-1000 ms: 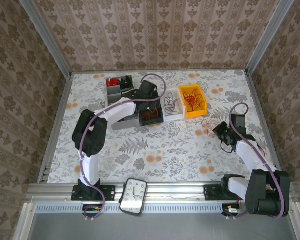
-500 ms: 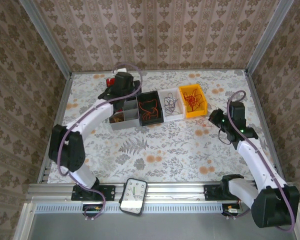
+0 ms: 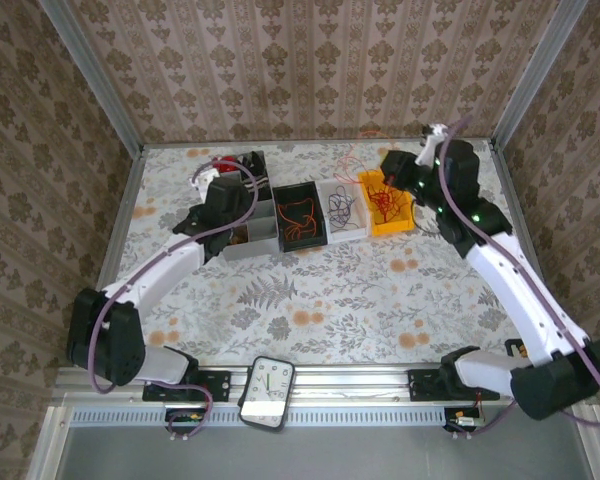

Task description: Untangle the cables

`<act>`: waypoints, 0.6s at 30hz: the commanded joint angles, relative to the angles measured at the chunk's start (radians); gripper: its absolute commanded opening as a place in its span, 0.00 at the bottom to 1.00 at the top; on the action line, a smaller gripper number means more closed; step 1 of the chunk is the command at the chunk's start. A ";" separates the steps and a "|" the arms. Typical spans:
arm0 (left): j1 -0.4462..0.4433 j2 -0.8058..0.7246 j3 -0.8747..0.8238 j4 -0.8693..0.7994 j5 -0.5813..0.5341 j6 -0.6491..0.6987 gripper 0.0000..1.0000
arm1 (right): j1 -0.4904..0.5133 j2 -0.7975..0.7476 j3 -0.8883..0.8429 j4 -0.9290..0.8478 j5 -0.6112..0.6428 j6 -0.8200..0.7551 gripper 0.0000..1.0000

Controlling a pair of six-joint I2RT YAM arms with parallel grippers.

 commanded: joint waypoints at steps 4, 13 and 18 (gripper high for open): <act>0.046 -0.069 -0.040 0.004 -0.038 -0.037 0.91 | 0.086 0.231 0.157 0.077 -0.136 0.030 0.03; 0.077 -0.090 -0.073 -0.011 -0.018 -0.049 0.91 | 0.131 0.508 0.293 0.107 -0.243 0.094 0.03; 0.085 -0.080 -0.066 -0.014 -0.012 -0.042 0.91 | 0.131 0.624 0.365 0.004 -0.188 0.042 0.03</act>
